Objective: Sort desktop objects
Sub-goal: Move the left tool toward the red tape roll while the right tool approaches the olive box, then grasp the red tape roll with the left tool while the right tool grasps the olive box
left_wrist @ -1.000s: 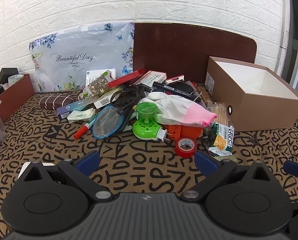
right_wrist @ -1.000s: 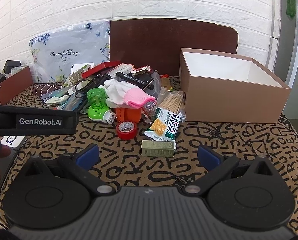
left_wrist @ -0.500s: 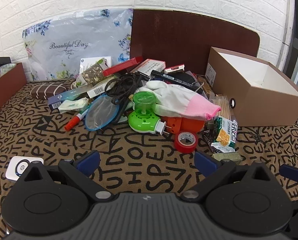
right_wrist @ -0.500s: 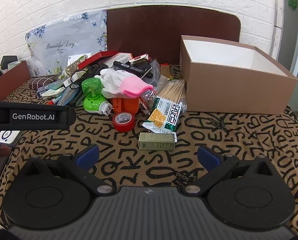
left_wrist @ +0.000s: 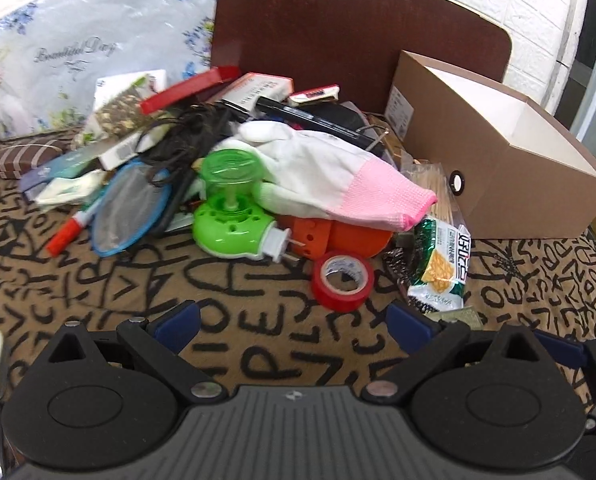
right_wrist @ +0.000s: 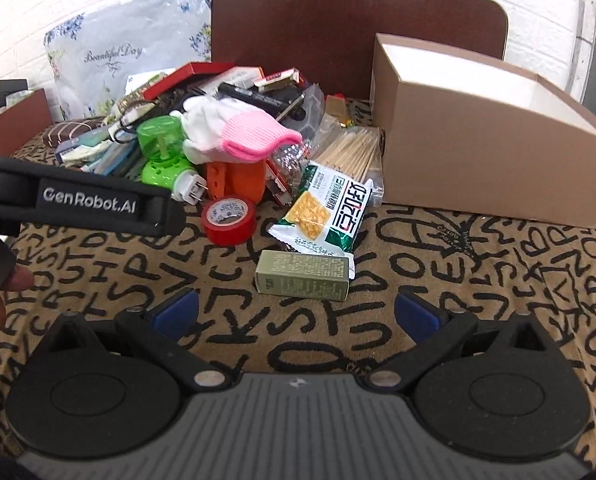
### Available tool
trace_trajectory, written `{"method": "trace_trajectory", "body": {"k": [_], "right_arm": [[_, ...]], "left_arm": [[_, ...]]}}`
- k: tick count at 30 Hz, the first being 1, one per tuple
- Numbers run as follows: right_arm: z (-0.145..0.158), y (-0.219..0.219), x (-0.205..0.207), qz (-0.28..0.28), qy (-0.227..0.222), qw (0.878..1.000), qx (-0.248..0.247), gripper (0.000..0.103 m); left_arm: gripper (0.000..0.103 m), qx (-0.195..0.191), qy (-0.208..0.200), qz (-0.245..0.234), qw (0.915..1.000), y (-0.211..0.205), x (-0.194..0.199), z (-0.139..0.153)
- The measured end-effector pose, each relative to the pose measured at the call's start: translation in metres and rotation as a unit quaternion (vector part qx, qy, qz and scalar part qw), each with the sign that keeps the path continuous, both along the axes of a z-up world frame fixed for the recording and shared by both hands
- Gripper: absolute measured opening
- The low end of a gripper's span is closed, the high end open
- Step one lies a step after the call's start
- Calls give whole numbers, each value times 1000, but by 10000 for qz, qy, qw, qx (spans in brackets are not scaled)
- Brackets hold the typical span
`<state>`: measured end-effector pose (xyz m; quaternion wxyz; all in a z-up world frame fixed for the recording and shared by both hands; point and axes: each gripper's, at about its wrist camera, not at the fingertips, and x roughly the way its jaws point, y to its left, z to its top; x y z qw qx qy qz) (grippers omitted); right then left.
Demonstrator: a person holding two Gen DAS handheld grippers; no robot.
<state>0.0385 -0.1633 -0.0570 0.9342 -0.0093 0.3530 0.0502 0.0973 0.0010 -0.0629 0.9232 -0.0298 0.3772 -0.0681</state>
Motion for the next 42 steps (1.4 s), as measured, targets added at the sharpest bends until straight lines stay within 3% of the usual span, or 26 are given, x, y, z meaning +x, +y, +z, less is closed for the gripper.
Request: {"method": "trace_trajectory", "body": {"k": [10,12,20,23,25,26,42], "right_arm": [[-13,-1,24,220,51,9997,4,100],[-15,-1,28,239,45,9997,10,85],[-22,-4,40,201,178,9996,114,75],[-23,-5,41,182,179,9996,151,71],[-23,-5,41,176,167,9996,167,69],[-23,-5,42,178,162,9996,175,67],[-22,-6,38,227,171,9994,190,63]], "left_arm": [[91,-153,330,-334,9988,-15,35,-22],[87,-176,355,-343,9986,-15,40,-23],[79,-335,479,-485,9971,-21,56,-32],[72,-342,434,-508,9972,-23,58,-34],[57,-353,401,-523,9972,-23,60,-35],[55,-368,393,-527,9972,-22,61,-35],[49,-288,304,-612,9972,-26,57,-38]]}}
